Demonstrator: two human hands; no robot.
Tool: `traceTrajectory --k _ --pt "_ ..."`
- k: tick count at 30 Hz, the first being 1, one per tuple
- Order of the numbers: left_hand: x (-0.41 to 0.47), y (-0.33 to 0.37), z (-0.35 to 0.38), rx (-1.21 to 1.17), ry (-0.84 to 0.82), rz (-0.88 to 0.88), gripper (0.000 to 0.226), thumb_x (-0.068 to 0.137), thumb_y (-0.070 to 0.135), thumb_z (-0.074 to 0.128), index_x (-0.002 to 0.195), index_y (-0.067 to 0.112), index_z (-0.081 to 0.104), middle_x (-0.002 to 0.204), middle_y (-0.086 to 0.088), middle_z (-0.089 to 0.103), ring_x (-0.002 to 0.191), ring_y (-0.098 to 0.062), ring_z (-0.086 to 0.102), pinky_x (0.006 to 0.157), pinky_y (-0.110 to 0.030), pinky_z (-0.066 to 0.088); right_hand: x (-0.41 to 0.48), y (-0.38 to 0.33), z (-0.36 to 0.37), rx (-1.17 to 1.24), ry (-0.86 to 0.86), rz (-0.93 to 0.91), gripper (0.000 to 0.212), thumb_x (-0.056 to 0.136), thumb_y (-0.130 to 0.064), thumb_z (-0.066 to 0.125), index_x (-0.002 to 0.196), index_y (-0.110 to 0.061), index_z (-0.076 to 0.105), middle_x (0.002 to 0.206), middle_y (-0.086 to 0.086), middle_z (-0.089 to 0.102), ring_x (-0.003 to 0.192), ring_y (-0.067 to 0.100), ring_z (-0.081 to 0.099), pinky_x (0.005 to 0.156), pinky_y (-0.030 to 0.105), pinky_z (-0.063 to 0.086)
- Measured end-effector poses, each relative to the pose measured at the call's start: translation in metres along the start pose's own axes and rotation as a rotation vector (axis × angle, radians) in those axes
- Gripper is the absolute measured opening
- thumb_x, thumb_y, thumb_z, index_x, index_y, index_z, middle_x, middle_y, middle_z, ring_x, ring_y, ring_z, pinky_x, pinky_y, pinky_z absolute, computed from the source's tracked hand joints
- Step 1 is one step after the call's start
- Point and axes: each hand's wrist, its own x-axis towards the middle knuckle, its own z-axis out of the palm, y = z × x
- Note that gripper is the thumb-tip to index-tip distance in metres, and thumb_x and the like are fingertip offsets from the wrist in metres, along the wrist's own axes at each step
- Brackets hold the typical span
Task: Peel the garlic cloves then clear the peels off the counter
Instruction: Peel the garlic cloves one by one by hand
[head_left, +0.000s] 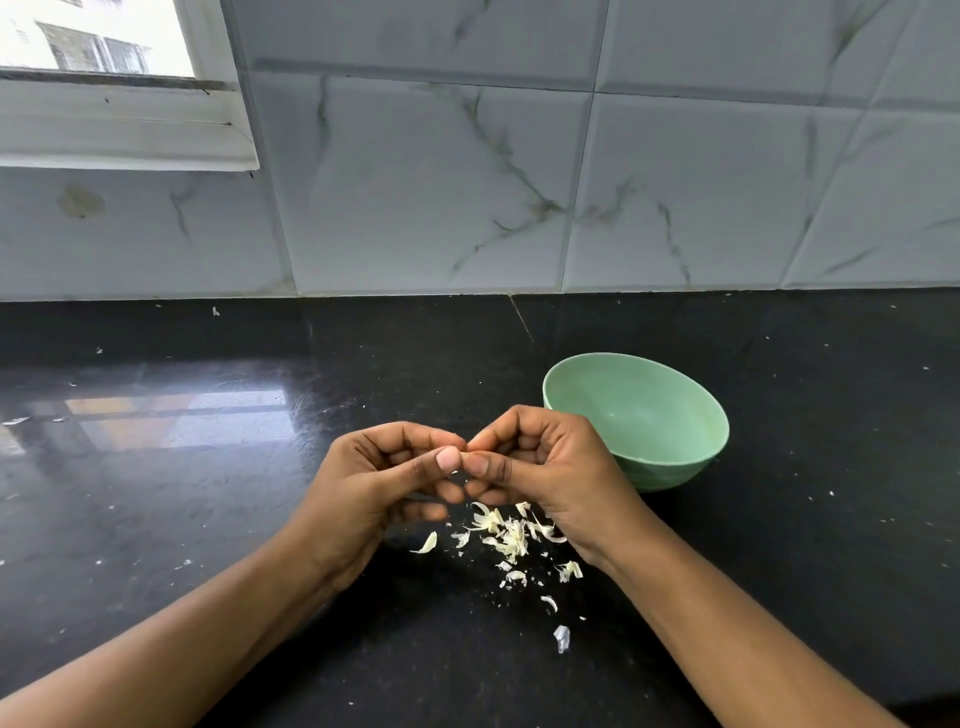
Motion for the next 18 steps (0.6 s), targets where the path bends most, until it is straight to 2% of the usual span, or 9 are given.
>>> traceTrajectory --k 2,4,6,8,10,12,14,15,18 --pt "0.0006 0.0 0.0018 0.019 0.028 0.015 0.023 0.053 0.027 0.086 0.069 0.015 0.075 0.061 -0.011 0.067 0.051 -0.011 0.064 0.047 -0.018 0.051 -0.001 0.0006 0.0006 0.018 -0.004 0.01 0.009 0.079 0.003 0.069 0.08 -0.006 0.065 0.063 0.004 0.069 0.06 0.011 0.068 0.056 0.018 0.055" --pt "0.0018 0.0003 0.0025 0.003 0.06 0.007 0.015 0.053 0.02 0.081 0.065 0.014 0.075 0.058 -0.01 0.067 0.049 -0.01 0.063 0.046 -0.016 0.05 -0.0013 -0.0003 0.0014 0.03 -0.006 0.008 0.008 0.081 0.003 0.066 0.082 -0.005 0.066 0.064 0.004 0.069 0.061 0.011 0.068 0.057 0.017 0.055" --pt "0.0029 -0.0005 0.0011 -0.034 0.052 -0.005 0.037 0.041 0.033 0.092 0.068 0.013 0.076 0.062 -0.01 0.069 0.051 -0.01 0.065 0.047 -0.016 0.05 -0.0015 -0.0015 0.0013 0.036 -0.003 0.0 0.008 0.084 0.002 0.064 0.084 -0.005 0.067 0.065 0.003 0.07 0.062 0.011 0.068 0.058 0.017 0.055" --pt "0.0029 -0.0007 -0.0002 -0.058 0.054 -0.01 0.059 0.025 0.044 0.095 0.072 0.013 0.077 0.068 -0.011 0.072 0.054 -0.01 0.066 0.048 -0.016 0.052 -0.0015 -0.002 0.0011 0.037 -0.005 0.0 0.009 0.086 0.003 0.061 0.084 -0.005 0.066 0.066 0.002 0.07 0.063 0.011 0.068 0.058 0.019 0.056" --pt "0.0033 -0.0014 -0.0009 -0.057 0.056 0.006 0.062 0.024 0.045 0.095 0.075 0.016 0.077 0.073 -0.011 0.073 0.056 -0.011 0.067 0.05 -0.016 0.052 -0.0017 -0.0023 0.0003 0.041 0.001 0.012 0.011 0.088 0.003 0.059 0.084 -0.006 0.066 0.067 0.002 0.069 0.064 0.012 0.068 0.058 0.021 0.056" --pt "0.0028 -0.001 0.0006 -0.046 0.068 0.034 0.053 0.033 0.04 0.094 0.078 0.018 0.076 0.074 -0.01 0.074 0.057 -0.011 0.068 0.051 -0.017 0.052 -0.0019 -0.003 0.0005 0.024 0.005 0.015 0.011 0.089 0.0 0.058 0.085 -0.007 0.066 0.07 0.003 0.068 0.067 0.013 0.068 0.06 0.024 0.058" --pt "0.0022 -0.0003 0.0016 -0.032 0.101 0.056 0.032 0.05 0.025 0.087 0.077 0.014 0.073 0.069 -0.009 0.073 0.057 -0.011 0.067 0.052 -0.017 0.052 -0.0019 -0.0026 0.0017 -0.072 0.003 -0.025 0.002 0.084 -0.008 0.067 0.087 -0.009 0.067 0.073 0.006 0.069 0.073 0.016 0.069 0.062 0.028 0.059" --pt "0.0013 0.0006 0.0027 -0.007 0.118 0.069 0.025 0.055 0.019 0.08 0.078 0.012 0.071 0.068 -0.008 0.072 0.057 -0.011 0.067 0.053 -0.017 0.052 -0.002 -0.0005 0.0021 -0.157 0.022 -0.067 0.009 0.079 -0.012 0.073 0.085 -0.01 0.068 0.073 0.005 0.069 0.073 0.016 0.068 0.063 0.029 0.059" --pt "-0.0013 0.0026 0.0049 0.114 0.108 0.15 0.024 0.06 0.01 0.072 0.084 0.008 0.067 0.067 -0.008 0.072 0.061 -0.012 0.068 0.058 -0.019 0.054 -0.0021 0.0016 0.005 -0.3 0.087 -0.145 0.013 0.073 -0.014 0.08 0.079 -0.01 0.069 0.068 -0.002 0.069 0.067 0.015 0.067 0.062 0.034 0.06"
